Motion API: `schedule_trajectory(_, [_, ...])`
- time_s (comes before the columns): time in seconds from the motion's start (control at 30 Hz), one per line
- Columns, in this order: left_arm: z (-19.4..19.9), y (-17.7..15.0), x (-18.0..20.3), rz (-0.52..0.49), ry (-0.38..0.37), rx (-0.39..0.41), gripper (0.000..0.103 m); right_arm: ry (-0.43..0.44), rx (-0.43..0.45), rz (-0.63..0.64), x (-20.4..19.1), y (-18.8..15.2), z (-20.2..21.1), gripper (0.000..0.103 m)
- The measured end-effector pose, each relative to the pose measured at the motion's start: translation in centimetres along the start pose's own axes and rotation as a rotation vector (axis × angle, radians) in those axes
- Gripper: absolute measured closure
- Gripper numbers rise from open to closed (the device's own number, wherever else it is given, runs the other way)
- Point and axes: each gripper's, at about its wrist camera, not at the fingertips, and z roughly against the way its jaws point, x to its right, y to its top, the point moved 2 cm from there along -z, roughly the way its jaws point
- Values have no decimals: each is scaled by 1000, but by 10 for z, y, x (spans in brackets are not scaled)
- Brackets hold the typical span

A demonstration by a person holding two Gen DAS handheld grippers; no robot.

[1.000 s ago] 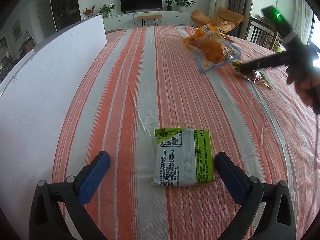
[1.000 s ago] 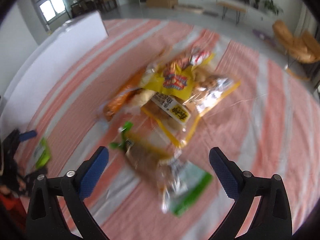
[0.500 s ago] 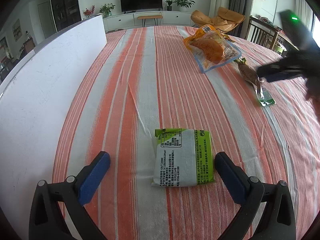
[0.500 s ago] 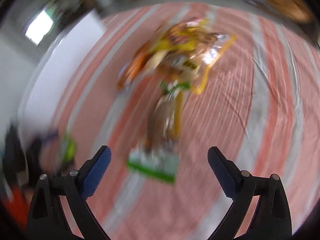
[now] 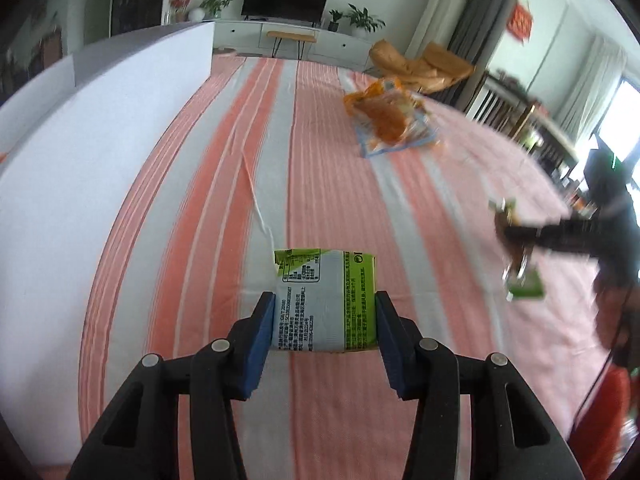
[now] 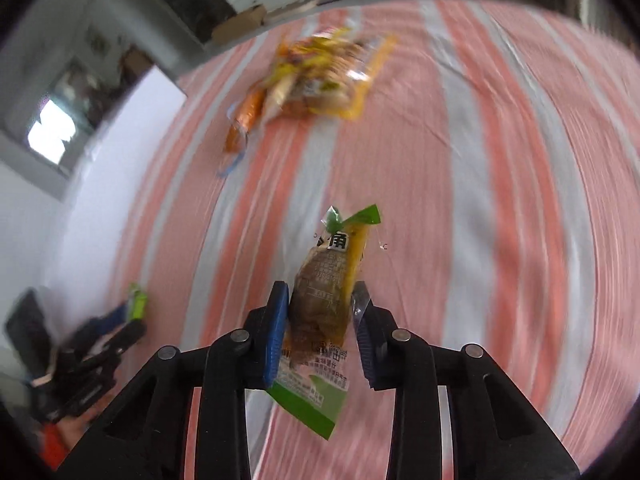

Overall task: Organize snacks
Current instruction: 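Carry both packets over the white box and open both tools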

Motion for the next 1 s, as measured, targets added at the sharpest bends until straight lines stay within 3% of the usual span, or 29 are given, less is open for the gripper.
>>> schedule_trajectory(0.13, [44, 20, -8, 61, -65, 65, 55, 124, 11, -98, 6, -12, 19, 70])
schedule_trajectory(0.23, [92, 44, -34, 86, -41, 142, 55, 228, 28, -95, -32, 1, 29, 70])
schedule_trajectory(0.37, [145, 66, -99, 110, 118, 191, 55, 397, 42, -18, -119, 32, 31, 70])
schedule_trajectory(0.53, [181, 74, -195, 182, 341, 169, 55, 553, 20, 186, -278, 54, 22, 70])
schedule_trajectory(0.57, [183, 73, -209, 196, 375, 162, 53, 558, 15, 223, -303, 55, 16, 70])
schedule_trajectory(0.63, [185, 73, -238, 234, 433, 148, 32, 581, -14, 297, -357, 53, -2, 64])
schedule_trajectory(0.67, [187, 71, -249, 256, 466, 146, 18, 582, -29, 323, -373, 50, -9, 56])
schedule_trajectory(0.7, [191, 67, -257, 280, 505, 152, 17, 576, -37, 354, -389, 50, -18, 32])
schedule_trajectory(0.73, [195, 63, -262, 299, 525, 164, 17, 569, -22, 372, -395, 50, -22, 20])
schedule_trajectory(0.87, [213, 46, -251, 346, 463, 245, 16, 511, 78, 427, -367, 47, -15, 12])
schedule_trajectory(1.0, [209, 29, -189, 294, 294, 274, 16, 173, 184, 530, -274, 28, -17, 8])
